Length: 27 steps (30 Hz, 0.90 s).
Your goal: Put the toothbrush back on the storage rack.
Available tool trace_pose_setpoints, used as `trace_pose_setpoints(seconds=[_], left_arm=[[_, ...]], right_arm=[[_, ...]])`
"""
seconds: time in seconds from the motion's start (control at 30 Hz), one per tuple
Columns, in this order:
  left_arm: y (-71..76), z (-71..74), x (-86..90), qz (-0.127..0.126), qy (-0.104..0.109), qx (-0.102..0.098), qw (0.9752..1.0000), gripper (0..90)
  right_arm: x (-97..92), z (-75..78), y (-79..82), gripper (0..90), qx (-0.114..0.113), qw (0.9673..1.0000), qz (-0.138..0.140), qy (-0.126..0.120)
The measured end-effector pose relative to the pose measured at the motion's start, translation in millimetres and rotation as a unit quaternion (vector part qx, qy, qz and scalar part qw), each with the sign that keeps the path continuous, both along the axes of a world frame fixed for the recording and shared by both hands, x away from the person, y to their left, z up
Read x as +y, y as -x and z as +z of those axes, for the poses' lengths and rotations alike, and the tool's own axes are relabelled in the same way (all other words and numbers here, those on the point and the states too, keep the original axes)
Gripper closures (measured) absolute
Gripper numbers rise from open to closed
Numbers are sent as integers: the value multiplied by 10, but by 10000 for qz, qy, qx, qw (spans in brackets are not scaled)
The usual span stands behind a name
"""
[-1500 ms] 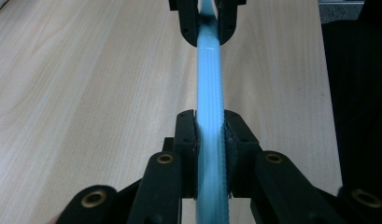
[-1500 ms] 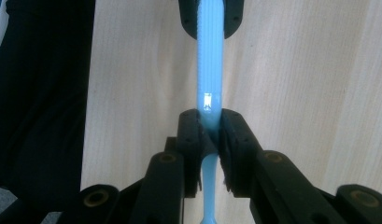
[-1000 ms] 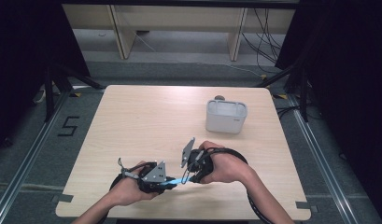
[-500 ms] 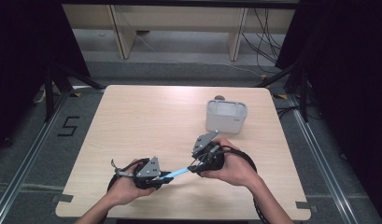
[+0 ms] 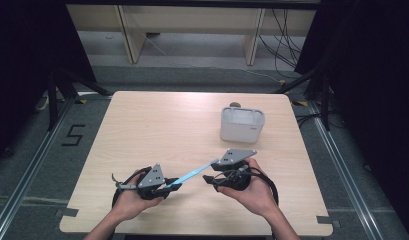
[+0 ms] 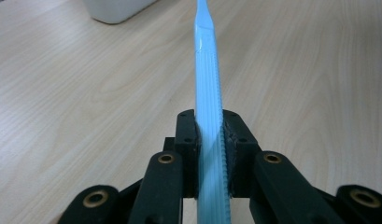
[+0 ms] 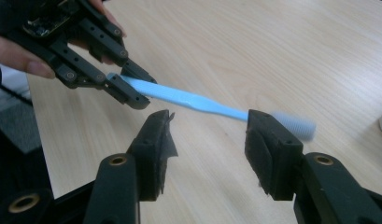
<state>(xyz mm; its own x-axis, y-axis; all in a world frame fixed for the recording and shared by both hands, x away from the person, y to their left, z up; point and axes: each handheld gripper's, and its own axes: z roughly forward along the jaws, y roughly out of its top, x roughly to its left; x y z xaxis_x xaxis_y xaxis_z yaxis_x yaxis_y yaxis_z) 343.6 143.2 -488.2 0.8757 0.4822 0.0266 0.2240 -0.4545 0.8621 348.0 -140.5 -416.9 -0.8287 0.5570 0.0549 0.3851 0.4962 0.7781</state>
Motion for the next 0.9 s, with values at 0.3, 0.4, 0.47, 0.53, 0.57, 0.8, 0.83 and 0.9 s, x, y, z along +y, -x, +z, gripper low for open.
trace_pose_setpoints(seconds=[0.3, 0.4, 0.47, 0.53, 0.57, 0.8, 0.83, 0.9], left_arm=[[-25, 65, 62, 313, 303, -185, 9989, 779], [-36, 78, 52, 335, 427, -249, 9982, 779], [-34, 94, 46, 406, 451, -297, 9977, 779], [-37, 106, 32, 422, 504, -361, 9972, 779], [-37, 106, 32, 422, 504, -361, 9972, 779], [-51, 110, 8, 494, 677, -389, 9957, 779], [-51, 109, 5, 506, 679, -397, 9956, 779], [-52, 108, 3, 510, 686, -397, 9955, 779]], right_arm=[[-45, -235, -3, 516, 416, 9932, -684, -841], [-15, -269, -35, 516, 438, 9908, -692, -1081], [15, -271, -42, 516, 514, 9881, -752, -1242], [35, -267, -57, 515, 490, 9865, -779, -1353], [35, -267, -57, 515, 490, 9865, -779, -1353], [122, -268, -118, 506, 433, 9833, -762, -1592], [146, -268, -134, 505, 533, 9807, -822, -1693], [155, -267, -144, 504, 541, 9807, -824, -1686]])
